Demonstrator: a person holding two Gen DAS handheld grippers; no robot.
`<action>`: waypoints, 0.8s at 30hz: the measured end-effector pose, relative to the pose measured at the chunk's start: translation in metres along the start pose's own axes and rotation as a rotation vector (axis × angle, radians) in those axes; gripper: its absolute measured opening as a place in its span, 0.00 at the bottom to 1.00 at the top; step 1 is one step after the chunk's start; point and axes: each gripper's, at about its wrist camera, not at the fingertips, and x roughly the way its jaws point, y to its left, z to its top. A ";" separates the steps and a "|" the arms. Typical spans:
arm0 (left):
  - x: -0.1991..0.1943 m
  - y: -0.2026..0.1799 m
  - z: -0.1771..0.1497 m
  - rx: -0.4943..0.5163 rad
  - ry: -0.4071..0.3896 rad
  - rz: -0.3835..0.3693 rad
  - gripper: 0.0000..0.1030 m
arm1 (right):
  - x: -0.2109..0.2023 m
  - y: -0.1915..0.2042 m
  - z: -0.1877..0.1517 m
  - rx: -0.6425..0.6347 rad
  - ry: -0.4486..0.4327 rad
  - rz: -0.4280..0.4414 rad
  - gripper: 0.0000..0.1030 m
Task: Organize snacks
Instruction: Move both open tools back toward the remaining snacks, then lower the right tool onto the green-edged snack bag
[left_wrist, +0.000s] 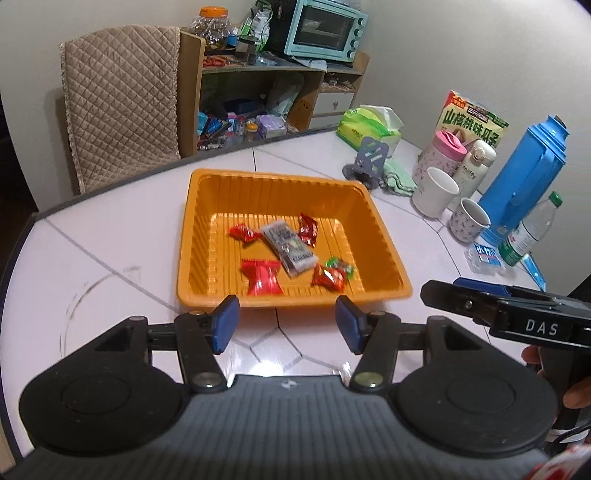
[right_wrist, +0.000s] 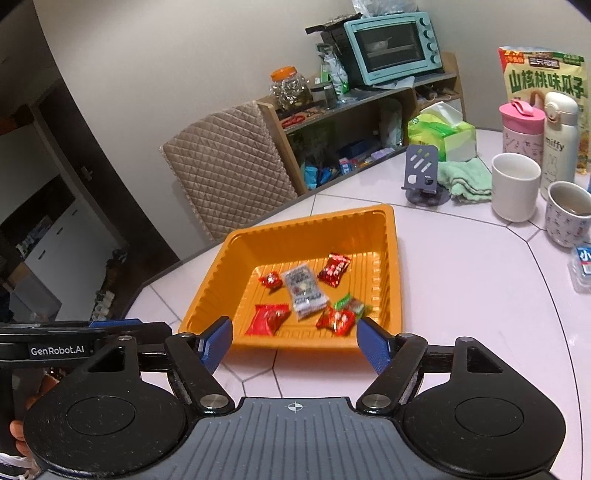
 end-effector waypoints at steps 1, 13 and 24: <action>-0.003 -0.001 -0.004 -0.001 0.005 0.001 0.53 | -0.004 0.001 -0.003 -0.003 0.002 -0.002 0.73; -0.041 -0.006 -0.051 -0.059 0.031 -0.003 0.53 | -0.044 0.010 -0.039 0.006 0.036 -0.001 0.74; -0.067 -0.009 -0.089 -0.091 0.047 0.011 0.53 | -0.067 0.014 -0.067 0.003 0.069 -0.004 0.74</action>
